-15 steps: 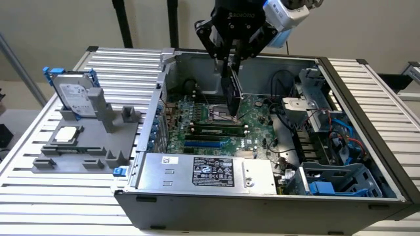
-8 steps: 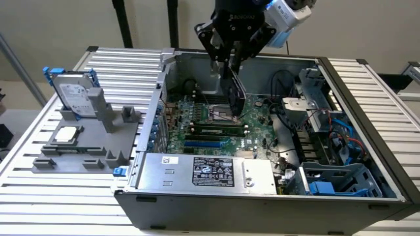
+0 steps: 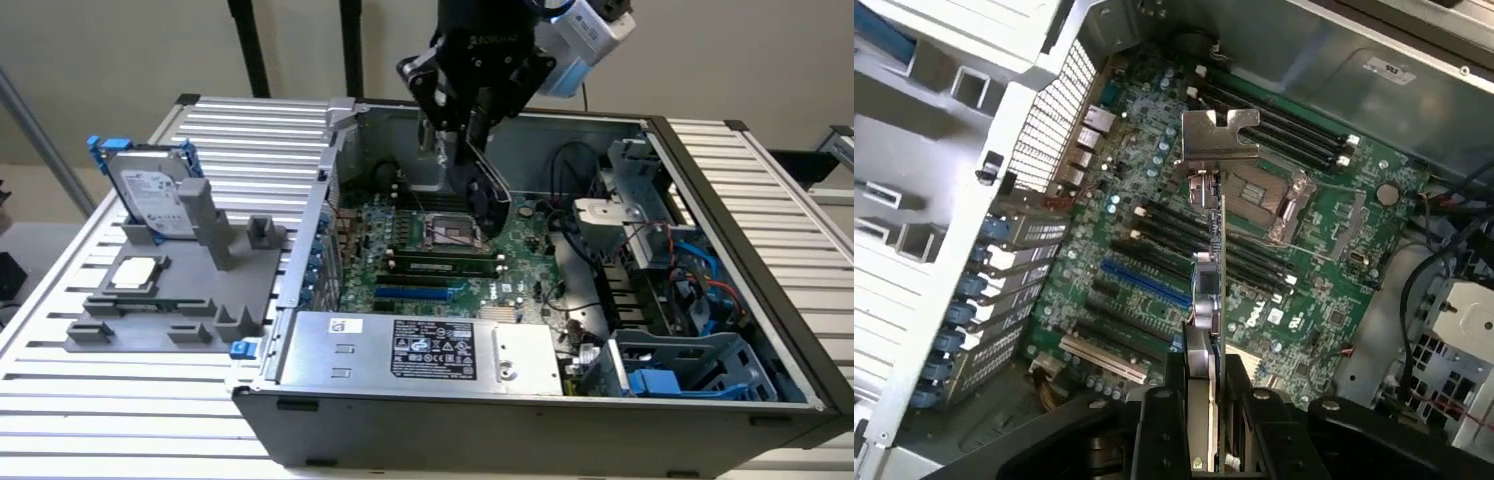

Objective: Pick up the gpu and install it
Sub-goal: 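Insert the gpu into the slot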

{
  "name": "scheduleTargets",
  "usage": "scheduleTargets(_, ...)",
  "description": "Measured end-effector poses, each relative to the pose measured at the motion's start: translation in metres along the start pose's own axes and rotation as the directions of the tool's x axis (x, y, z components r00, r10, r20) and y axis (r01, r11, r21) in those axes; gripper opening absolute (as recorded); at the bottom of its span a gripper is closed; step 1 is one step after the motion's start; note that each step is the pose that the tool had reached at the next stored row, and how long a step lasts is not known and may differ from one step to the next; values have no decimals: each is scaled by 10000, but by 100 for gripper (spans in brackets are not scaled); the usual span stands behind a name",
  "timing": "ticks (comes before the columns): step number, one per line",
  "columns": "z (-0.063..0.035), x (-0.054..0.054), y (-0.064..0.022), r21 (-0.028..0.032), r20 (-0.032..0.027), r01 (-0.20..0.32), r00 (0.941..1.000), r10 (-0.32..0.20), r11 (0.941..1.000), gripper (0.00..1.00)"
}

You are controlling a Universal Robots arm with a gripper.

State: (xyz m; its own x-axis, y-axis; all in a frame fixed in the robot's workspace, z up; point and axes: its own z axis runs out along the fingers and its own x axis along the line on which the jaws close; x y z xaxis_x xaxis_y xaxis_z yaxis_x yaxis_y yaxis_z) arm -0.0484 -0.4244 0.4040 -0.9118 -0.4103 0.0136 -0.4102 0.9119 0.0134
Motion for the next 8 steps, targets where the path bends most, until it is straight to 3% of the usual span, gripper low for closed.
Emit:
scheduleTargets(4,19,0,0,12,-6,729,9973,-729,9973,0)
scheduleTargets(8,44,-1,-1,24,-11,1455,9894,-1455,9893,0)
